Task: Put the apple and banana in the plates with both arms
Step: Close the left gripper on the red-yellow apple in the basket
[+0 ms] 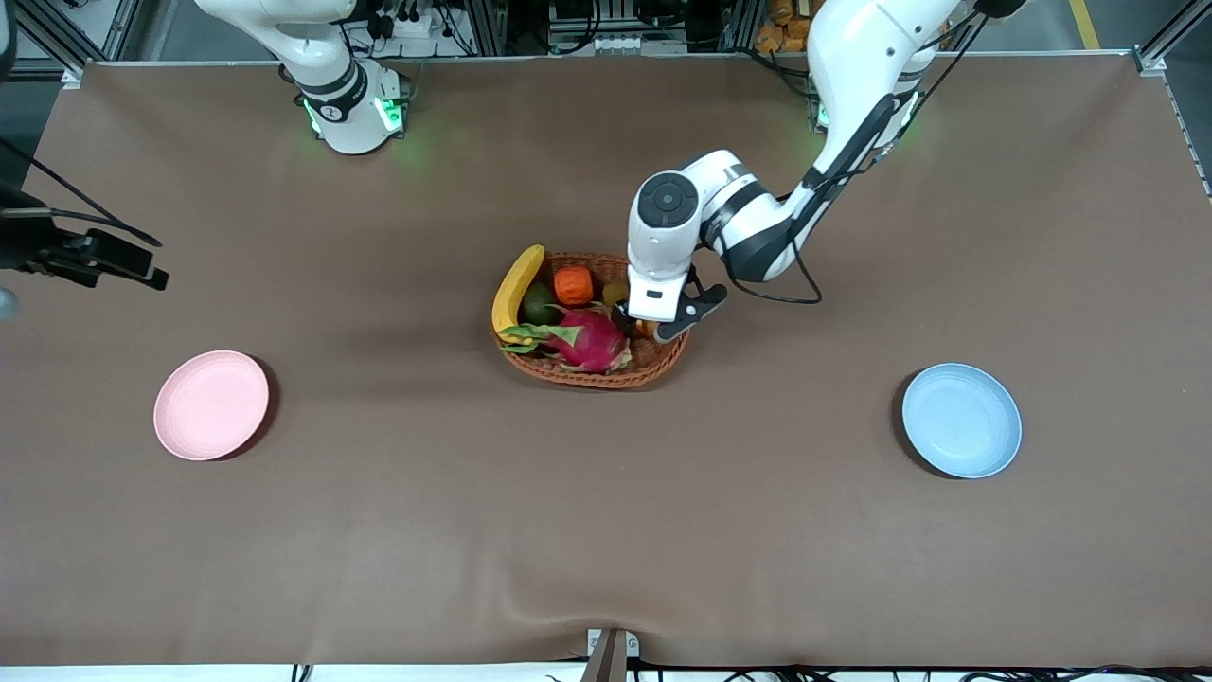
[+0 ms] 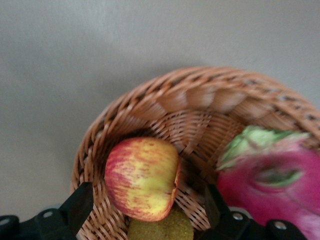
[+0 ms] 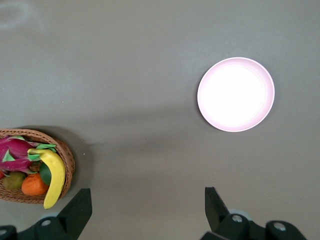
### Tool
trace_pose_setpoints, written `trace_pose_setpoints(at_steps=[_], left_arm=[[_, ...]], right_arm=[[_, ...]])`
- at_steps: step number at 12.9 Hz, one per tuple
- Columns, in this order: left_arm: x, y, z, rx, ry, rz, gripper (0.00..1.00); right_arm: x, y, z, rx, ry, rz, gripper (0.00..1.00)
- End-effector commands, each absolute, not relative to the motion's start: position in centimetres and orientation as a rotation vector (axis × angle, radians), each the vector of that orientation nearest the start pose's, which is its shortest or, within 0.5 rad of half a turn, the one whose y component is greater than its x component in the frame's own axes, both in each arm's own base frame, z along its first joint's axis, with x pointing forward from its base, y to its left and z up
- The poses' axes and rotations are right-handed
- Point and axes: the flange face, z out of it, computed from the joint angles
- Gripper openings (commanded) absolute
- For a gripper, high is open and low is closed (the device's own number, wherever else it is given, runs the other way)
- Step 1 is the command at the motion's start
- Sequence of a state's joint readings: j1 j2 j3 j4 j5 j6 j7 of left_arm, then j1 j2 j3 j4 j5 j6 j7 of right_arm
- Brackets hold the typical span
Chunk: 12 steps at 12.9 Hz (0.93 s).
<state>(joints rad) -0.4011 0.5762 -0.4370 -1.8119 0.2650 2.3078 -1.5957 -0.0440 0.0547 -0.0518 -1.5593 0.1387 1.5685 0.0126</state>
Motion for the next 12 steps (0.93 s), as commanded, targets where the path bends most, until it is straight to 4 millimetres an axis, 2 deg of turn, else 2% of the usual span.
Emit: trace_pose_setpoints(at_steps=[1,4,6,7,9,10,11,12], left_arm=[[45.4,-46.9,23.4,-2.956,-0.999,0.055,0.96],[45.3,-46.9,23.1,-2.949,-0.999,0.063,0.91],[45.3,-46.9,22.9,-2.947,-0.998,0.066,0.79],[45.2,-46.9,22.8,-2.946,-0.998,0.069,0.65],[45.2,-46.9,22.7,-2.941,-0.999,0.071,0.16],[45.4,-46.7,23.0,-2.939,-1.005,0.066,0.00],[45.7,-46.4,23.7,-2.929,-1.008,0.058,0.00],[46.5,-46.3,25.5,-2.920,-1.017,0.037,0.00]], right_arm=[[56.7,-4.0,61.2,-2.984,0.125,0.044,1.00],[56.1,-3.3,62.9,-2.985,0.110,0.030,1.00],[56.2,-3.7,62.8,-2.985,0.110,0.033,1.00],[56.3,-3.7,62.4,-2.984,0.120,0.042,1.00],[56.5,-2.5,61.6,-2.984,0.102,0.071,1.00],[56.4,-1.5,61.6,-2.985,0.076,0.082,1.00],[56.4,-0.8,61.7,-2.987,0.055,0.084,1.00],[56.5,-0.7,61.5,-2.987,0.055,0.088,1.00]])
